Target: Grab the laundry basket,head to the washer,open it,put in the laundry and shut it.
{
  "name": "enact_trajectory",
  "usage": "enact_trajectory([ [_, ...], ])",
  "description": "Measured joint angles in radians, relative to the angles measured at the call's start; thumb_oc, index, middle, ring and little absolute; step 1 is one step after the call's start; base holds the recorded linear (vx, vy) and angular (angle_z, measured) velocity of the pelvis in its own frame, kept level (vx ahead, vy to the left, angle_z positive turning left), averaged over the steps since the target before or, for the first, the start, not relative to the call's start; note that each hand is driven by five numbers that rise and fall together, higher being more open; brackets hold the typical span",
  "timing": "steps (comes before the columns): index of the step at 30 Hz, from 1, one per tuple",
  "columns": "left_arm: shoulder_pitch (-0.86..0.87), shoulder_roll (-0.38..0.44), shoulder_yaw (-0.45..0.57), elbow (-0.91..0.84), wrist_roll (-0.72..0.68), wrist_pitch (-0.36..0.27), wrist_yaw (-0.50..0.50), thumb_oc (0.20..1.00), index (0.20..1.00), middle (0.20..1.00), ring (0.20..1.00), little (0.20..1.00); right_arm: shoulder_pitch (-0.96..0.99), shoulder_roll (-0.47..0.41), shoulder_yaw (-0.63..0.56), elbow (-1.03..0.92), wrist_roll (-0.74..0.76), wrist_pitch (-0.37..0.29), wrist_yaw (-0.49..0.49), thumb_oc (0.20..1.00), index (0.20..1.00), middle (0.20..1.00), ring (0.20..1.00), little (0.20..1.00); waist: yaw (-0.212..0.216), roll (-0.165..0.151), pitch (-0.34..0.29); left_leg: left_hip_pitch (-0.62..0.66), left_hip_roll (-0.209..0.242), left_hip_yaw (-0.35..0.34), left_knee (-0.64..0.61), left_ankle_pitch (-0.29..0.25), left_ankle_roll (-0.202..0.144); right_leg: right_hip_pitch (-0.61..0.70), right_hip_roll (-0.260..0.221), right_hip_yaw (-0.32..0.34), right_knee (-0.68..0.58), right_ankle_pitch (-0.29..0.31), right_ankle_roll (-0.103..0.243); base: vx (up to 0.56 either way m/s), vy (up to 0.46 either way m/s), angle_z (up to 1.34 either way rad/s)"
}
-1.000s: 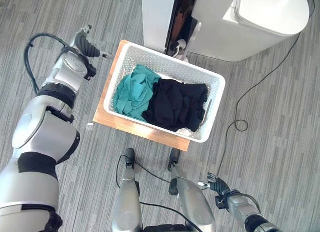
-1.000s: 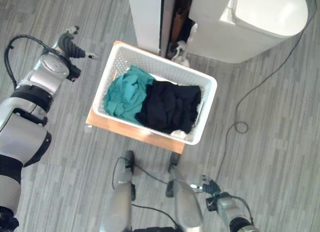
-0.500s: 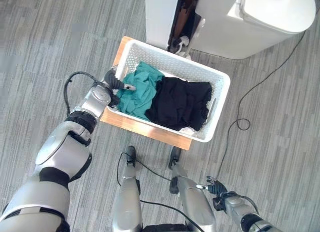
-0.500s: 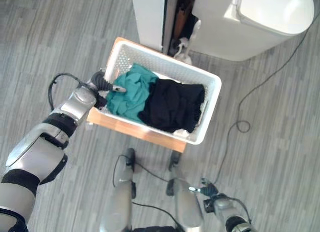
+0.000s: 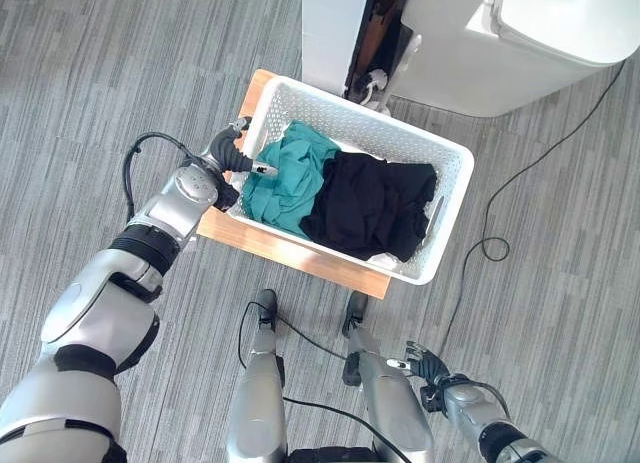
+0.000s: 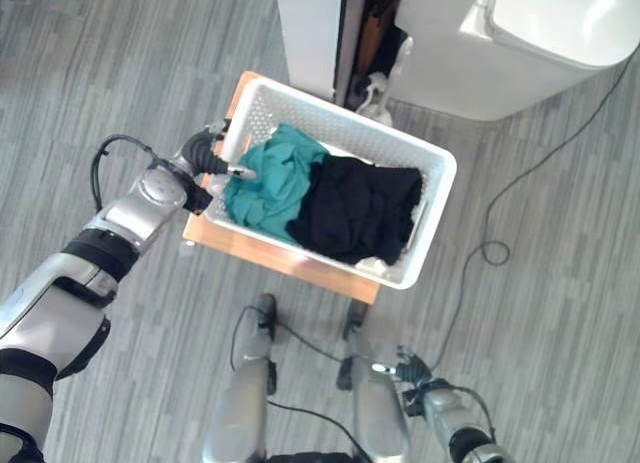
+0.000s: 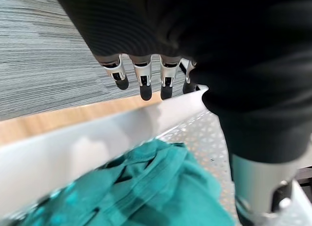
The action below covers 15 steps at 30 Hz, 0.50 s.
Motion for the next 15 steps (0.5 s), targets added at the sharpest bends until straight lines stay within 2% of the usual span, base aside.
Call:
enact_trajectory([
  [8, -0.080, -0.079, 0.007, 0.184, 0.044, -0.007, 0.041, 1.000, 1.000, 1.000, 1.000, 1.000, 0.020, -0.014, 0.000, -0.017, 0.003, -0.009, 0.000, 1.000, 1.000, 1.000, 1.000, 1.000, -0.012, -0.013, 0.004, -0.016, 0.003, 0.003, -0.001, 0.000, 0.000, -0.018, 0.003, 0.002, 0.000, 0.004, -0.002, 0.00, 0.001, -0.01],
  [15, -0.154, -0.095, 0.006, 0.239, 0.048, -0.011, 0.078, 1.000, 1.000, 1.000, 1.000, 1.000, 0.019, -0.016, 0.007, -0.021, 0.010, -0.026, 0.001, 1.000, 1.000, 1.000, 1.000, 1.000, -0.037, -0.032, 0.004, -0.047, 0.003, 0.004, 0.002, 0.000, 0.000, -0.048, 0.004, 0.003, 0.000, 0.006, -0.002, 0.00, 0.000, 0.00],
])
